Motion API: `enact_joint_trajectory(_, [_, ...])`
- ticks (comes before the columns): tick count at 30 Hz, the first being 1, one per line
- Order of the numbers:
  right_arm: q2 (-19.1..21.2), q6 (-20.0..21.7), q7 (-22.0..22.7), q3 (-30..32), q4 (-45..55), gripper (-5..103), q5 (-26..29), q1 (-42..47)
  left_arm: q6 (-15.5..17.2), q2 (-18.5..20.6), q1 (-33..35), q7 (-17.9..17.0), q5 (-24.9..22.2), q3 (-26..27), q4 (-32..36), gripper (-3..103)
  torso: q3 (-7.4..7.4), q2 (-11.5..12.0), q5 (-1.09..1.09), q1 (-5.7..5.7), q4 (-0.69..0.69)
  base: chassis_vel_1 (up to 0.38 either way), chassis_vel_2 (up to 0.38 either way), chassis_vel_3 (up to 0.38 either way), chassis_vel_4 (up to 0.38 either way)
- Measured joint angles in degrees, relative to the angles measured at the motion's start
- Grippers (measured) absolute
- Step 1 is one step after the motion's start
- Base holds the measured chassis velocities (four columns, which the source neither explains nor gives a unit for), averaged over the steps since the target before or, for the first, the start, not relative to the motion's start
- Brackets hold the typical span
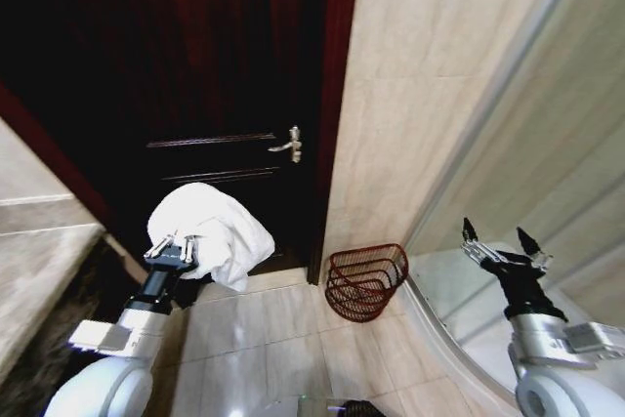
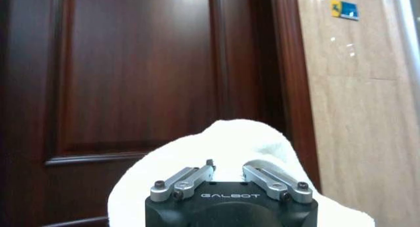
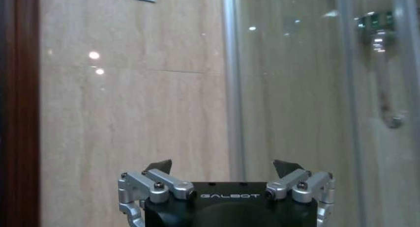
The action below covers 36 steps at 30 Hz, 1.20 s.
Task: Discard the used towel into the hamper.
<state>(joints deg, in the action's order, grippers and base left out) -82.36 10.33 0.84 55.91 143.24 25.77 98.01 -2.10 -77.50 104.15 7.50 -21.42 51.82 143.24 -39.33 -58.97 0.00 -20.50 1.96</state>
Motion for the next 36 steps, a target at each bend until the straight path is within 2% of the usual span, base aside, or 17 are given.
enact_joint_trajectory(22, [-0.04, 0.37, -0.07, -0.68, 0.00, 100, -0.46, 0.15, 0.09, -1.08, 0.03, 0.29, 0.20, -0.86, -0.79, 5, 3.34, 5.96, 0.00, 2.62, 0.00, -0.076, -0.067, -0.067, -0.066])
enact_joint_trajectory(36, [-0.05, 0.59, 0.36, -2.24, 0.00, 100, -1.52, 0.04, -1.88, -1.72, 0.20, 0.89, 0.25, -0.59, -2.15, 5, 5.38, 9.59, 0.00, 4.23, 0.01, 0.000, 0.000, 0.000, 0.000])
